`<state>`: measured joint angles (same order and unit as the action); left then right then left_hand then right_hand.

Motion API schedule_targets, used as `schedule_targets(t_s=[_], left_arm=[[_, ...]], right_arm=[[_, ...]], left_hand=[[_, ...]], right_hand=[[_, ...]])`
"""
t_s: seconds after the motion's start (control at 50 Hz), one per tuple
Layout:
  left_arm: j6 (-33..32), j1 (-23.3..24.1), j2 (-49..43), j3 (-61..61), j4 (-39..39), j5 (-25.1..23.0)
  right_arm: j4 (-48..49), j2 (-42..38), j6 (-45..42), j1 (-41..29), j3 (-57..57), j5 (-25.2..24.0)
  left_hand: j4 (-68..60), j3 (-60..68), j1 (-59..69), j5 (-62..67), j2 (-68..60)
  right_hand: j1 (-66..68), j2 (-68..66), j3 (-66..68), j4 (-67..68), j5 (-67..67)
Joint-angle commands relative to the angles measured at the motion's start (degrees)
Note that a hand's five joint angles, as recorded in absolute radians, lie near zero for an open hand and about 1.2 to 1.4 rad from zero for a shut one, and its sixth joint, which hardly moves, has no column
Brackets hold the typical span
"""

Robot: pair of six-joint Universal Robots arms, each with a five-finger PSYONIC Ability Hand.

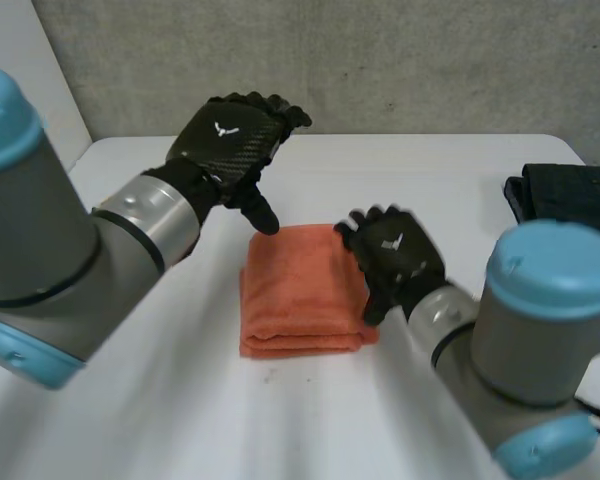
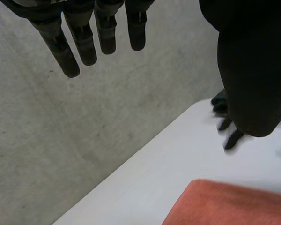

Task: Fold the laundry.

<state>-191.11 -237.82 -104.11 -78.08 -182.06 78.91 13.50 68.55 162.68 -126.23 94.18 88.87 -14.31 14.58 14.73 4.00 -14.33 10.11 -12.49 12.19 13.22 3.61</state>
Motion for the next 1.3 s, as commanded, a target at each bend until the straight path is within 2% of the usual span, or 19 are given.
schedule_targets(t_s=[0.02, 0.26, 0.4, 0.74, 0.92, 0.98, 1.06, 1.16, 1.22, 1.3], left_arm=[[3.90, -2.39, 0.14, 0.39, 3.12, -3.94], [3.99, -2.21, -0.04, -0.14, 3.12, -3.76], [4.17, -2.39, -0.13, -0.23, 3.12, -3.68], [4.26, -2.57, -0.74, -0.32, 2.86, -3.76], [4.26, -2.65, -0.74, -0.32, 2.86, -3.76], [4.26, -2.65, -0.65, -0.32, 2.86, -3.76], [4.26, -2.74, -0.74, -0.32, 2.86, -3.76], [4.26, -2.65, -0.74, -0.32, 2.86, -3.76], [4.26, -2.65, -0.74, -0.32, 2.86, -3.76], [4.26, -2.74, -0.65, -0.32, 2.86, -3.76]], right_arm=[[4.25, -5.70, -0.08, -5.34, 1.89, 2.62], [9.44, -14.76, -1.57, -5.96, -3.91, 3.07], [11.64, -17.75, -3.15, -5.96, -6.46, 2.45], [11.64, -21.79, -5.00, -5.96, -10.86, 2.19], [11.73, -23.90, -6.85, -5.87, -14.89, 2.01], [11.47, -24.69, -6.93, -5.87, -16.04, 1.92], [10.94, -25.92, -6.85, -5.87, -17.71, 1.66], [11.20, -26.54, -6.85, -5.69, -19.03, -0.88], [10.94, -26.63, -6.76, -5.34, -19.73, -1.94], [10.76, -26.11, -7.02, -2.11, -19.30, -3.52]], left_hand=[[-0.44, 0.17, 0.03, 0.76, -0.42], [-0.44, 0.17, 0.03, 0.76, -0.42], [-0.44, 0.17, 0.03, 0.76, -0.42], [-0.61, 0.34, 0.19, 0.93, -0.59], [-0.61, 0.34, 0.19, 0.93, -0.59], [-0.61, 0.34, 0.19, 0.93, -0.59], [-0.78, 0.51, 0.36, 1.09, -0.76], [-0.78, 0.51, 0.36, 1.10, -0.76], [-0.78, 0.51, 0.36, 1.10, -0.76], [-0.78, 0.51, 0.36, 1.10, -0.76]], right_hand=[[-0.11, 2.49, -2.19, -3.22, -3.61], [-0.11, 2.49, -2.19, -3.22, -3.61], [10.22, -7.84, 8.14, 7.11, 6.72], [17.97, -15.59, 15.89, 14.86, 14.47], [30.58, -28.19, 28.50, 27.47, 27.07], [30.92, -28.54, 28.85, 27.82, 27.42], [36.30, -33.92, 34.22, 33.19, 32.79], [58.79, -56.41, 56.71, 55.68, 55.29], [67.74, -65.36, 65.66, 64.63, 64.23], [69.89, -67.51, 67.81, 66.78, 66.39]])
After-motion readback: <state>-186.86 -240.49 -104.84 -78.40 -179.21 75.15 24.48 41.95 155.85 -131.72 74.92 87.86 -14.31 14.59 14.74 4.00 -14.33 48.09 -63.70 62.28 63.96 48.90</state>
